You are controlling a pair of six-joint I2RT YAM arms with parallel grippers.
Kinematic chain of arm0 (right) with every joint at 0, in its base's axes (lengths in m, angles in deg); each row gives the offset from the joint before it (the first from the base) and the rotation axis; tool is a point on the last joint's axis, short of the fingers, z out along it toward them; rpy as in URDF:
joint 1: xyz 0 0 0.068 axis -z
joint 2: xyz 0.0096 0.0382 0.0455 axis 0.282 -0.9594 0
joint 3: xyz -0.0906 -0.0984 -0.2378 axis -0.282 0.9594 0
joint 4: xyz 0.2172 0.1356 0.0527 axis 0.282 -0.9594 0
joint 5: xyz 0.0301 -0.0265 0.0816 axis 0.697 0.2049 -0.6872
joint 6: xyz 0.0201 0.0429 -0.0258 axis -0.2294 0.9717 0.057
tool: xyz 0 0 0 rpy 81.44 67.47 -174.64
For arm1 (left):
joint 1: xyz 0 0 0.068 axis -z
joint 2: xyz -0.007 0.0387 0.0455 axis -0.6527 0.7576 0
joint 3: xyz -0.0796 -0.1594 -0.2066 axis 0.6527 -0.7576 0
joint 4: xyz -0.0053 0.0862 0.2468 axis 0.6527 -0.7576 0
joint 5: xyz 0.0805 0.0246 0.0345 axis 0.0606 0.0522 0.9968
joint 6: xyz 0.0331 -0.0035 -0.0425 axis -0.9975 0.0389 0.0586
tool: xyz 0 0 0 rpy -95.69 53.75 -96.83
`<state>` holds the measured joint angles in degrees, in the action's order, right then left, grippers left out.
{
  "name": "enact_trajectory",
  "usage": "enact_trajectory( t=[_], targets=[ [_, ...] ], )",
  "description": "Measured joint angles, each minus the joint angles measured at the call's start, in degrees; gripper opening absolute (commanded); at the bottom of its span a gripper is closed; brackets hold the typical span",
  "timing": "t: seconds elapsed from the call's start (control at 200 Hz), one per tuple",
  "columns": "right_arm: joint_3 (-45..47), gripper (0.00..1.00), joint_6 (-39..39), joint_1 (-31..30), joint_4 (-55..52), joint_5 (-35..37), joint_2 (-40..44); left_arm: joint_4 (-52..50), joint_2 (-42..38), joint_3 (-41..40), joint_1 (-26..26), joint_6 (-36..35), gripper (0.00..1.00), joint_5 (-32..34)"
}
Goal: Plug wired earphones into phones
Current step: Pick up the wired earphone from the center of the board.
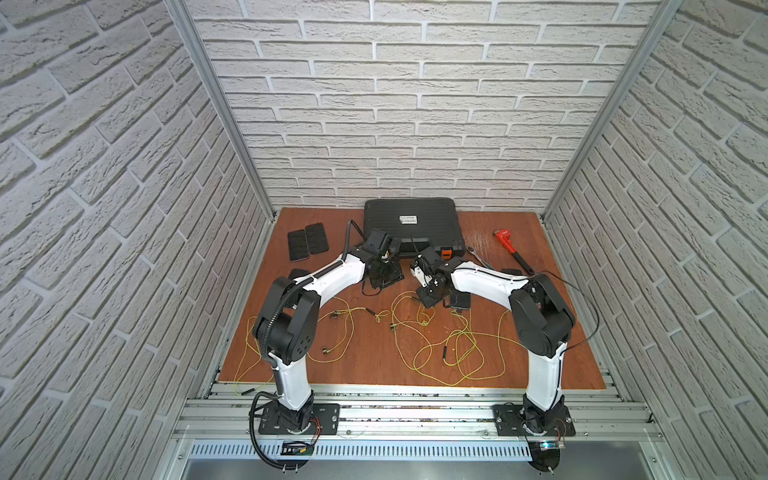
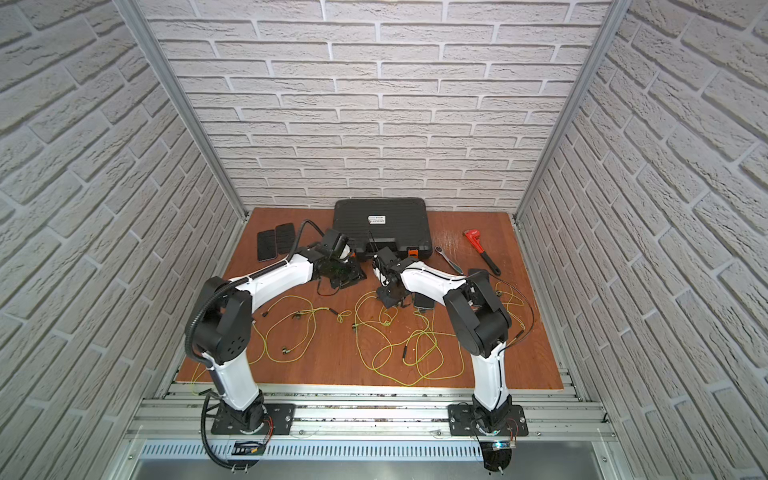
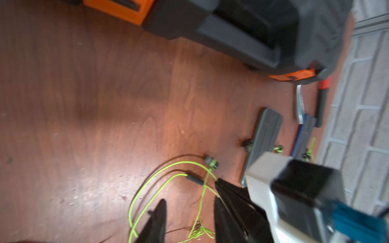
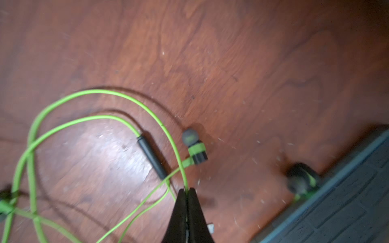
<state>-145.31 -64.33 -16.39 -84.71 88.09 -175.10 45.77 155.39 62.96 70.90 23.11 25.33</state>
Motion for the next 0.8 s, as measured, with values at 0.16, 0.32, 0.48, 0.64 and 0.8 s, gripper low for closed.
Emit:
enact_trajectory(
  t=[0.16, 0.32, 0.48, 0.64, 0.8],
  targets=[
    [2.1, 0.06, 0.0, 0.7, 1.4, -2.0, 7.5, 9.6, -1.7, -3.9, 0.4, 8.7, 0.56, -3.8],
    [6.6, 0.06, 0.6, 1.4, 5.5, -5.5, 11.9, 19.8, -1.2, -8.9, 0.7, 18.7, 0.57, -6.8],
    [10.8, 0.06, 1.4, 1.5, 9.5, -6.5, 13.5, 25.0, 0.1, -10.0, 0.9, 24.4, 0.61, -8.3],
    [13.2, 0.06, 2.1, 1.5, 12.7, -4.8, 15.9, 28.5, 0.2, -10.0, 1.9, 27.8, 0.66, -9.4],
    [13.6, 0.06, 2.5, 1.5, 15.5, -0.4, 17.9, 28.7, 0.2, -10.0, 2.5, 28.6, 0.71, -10.0]
  ],
)
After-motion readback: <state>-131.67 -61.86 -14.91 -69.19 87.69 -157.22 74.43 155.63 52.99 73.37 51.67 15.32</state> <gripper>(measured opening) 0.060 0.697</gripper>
